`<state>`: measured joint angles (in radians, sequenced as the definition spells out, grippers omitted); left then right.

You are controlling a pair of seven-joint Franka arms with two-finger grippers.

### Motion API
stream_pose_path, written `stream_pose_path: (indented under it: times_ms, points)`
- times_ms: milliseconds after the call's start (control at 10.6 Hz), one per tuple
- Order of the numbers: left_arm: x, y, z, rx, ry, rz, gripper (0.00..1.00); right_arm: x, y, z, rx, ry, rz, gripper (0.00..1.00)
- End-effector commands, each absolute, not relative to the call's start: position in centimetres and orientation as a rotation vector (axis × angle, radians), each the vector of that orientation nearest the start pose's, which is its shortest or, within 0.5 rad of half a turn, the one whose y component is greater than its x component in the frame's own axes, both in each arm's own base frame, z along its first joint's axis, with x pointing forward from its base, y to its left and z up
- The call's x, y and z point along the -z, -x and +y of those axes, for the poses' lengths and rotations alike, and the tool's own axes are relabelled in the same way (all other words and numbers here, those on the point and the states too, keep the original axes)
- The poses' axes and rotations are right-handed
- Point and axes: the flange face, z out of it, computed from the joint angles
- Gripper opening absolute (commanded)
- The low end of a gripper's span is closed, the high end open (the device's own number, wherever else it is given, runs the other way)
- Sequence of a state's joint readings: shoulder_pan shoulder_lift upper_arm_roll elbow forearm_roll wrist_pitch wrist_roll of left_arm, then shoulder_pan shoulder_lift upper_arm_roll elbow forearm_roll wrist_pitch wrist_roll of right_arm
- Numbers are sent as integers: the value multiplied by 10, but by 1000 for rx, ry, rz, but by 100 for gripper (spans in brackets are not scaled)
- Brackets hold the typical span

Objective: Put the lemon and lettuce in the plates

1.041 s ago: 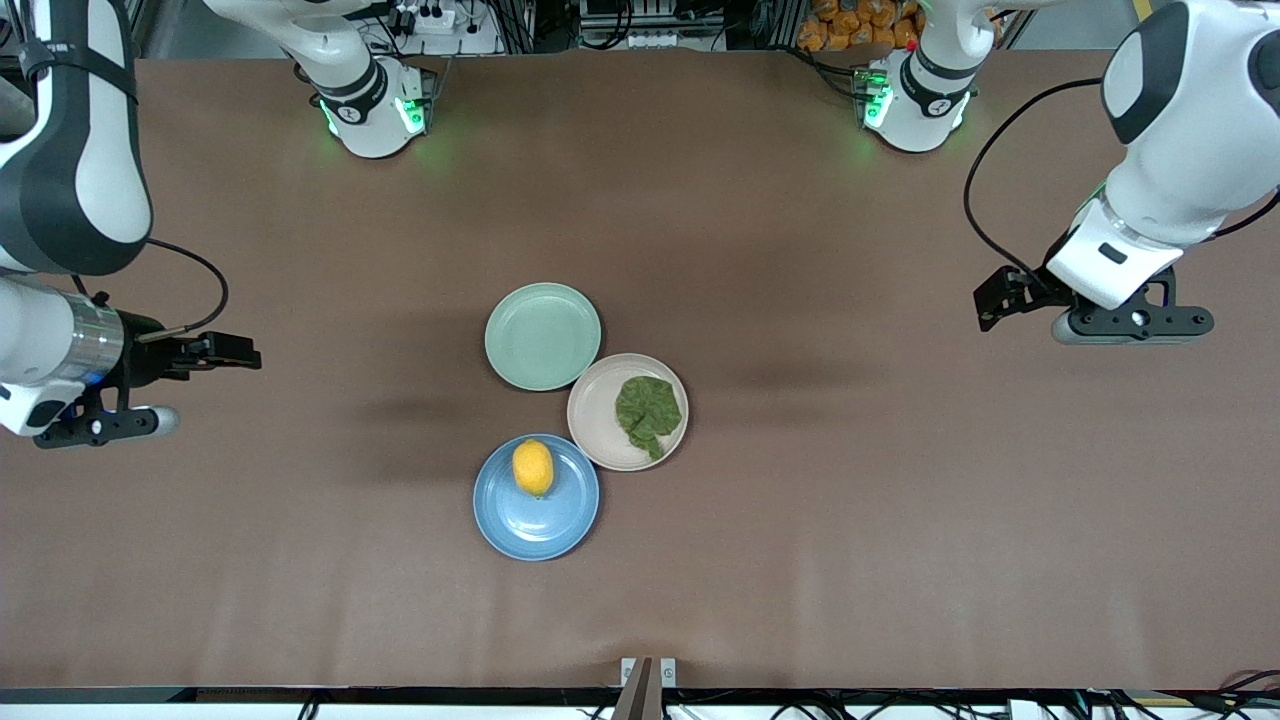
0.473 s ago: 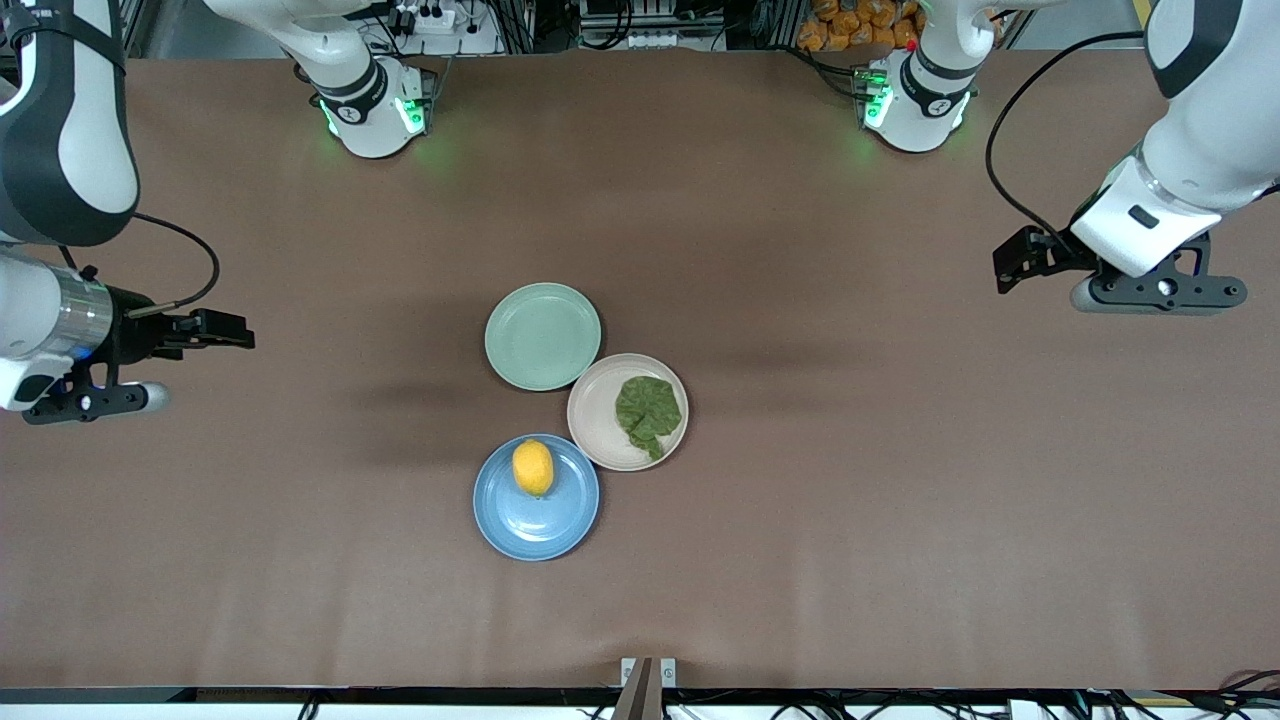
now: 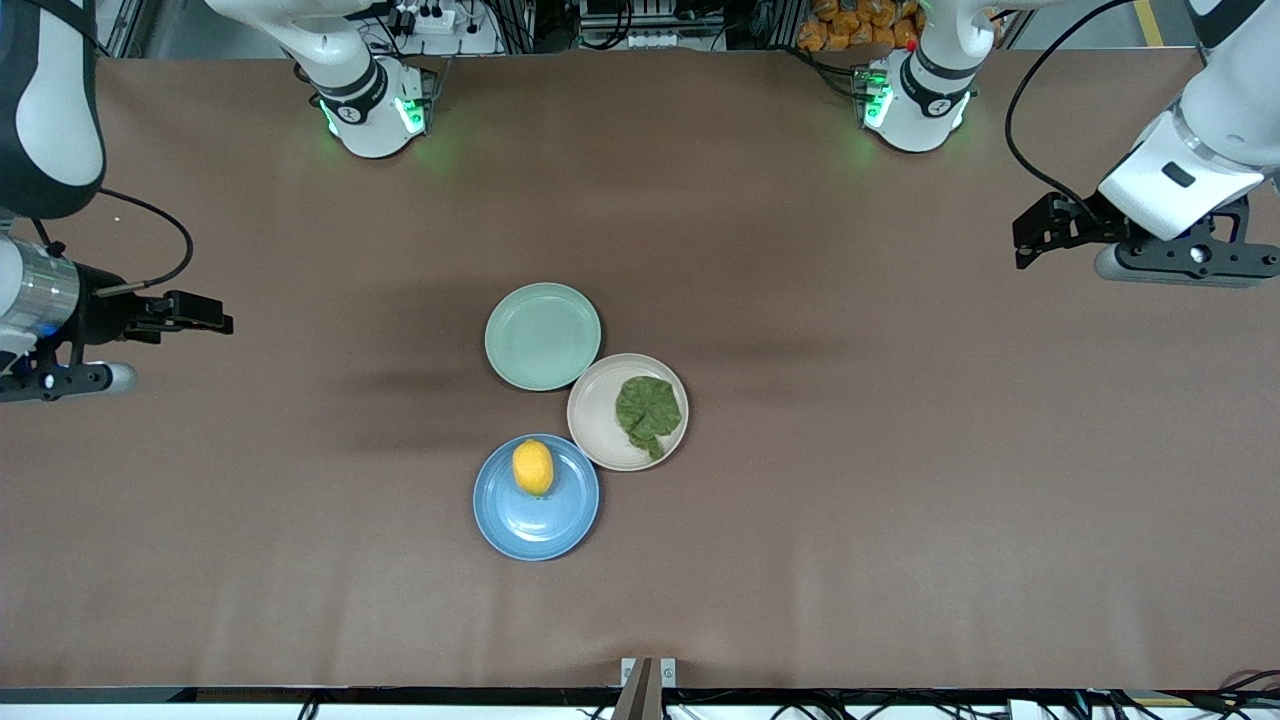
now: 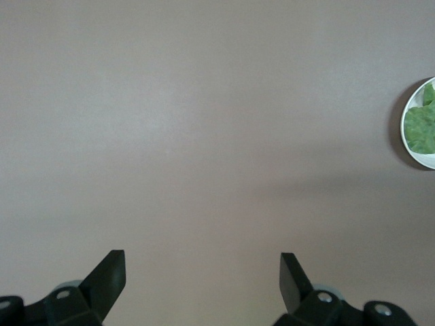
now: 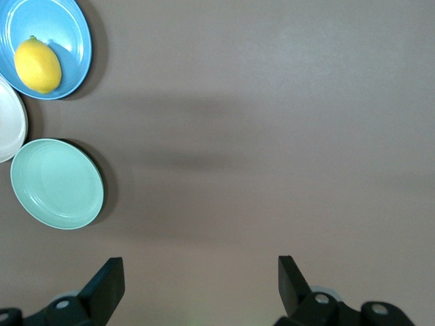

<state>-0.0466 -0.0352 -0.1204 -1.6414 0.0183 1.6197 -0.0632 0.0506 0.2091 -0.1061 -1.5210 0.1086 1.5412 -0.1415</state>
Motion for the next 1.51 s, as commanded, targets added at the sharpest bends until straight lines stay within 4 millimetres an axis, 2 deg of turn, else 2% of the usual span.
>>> stream_pose_path:
  times_ms: [0, 284, 379, 663, 1041, 1420]
  points:
    - [-638, -533, -84, 6, 3121, 210, 100, -540, -585, -30, -246, 3031, -89, 100]
    - [-639, -530, -81, -34, 3120, 205, 100, -551, -576, -35, -224, 3028, -83, 100]
    - [-647, -529, -80, -30, 3124, 203, 100, -555, -574, -37, -212, 3030, -79, 100]
    - [-647, -531, -82, -32, 3137, 203, 100, -576, -564, -36, -194, 3083, -101, 100]
    - [-648, -529, -83, -32, 3151, 193, 100, -597, -558, -38, -137, 3107, -100, 100]
    - [-649, -528, -88, -31, 3161, 202, 100, -610, -558, -41, -95, 3115, -79, 100]
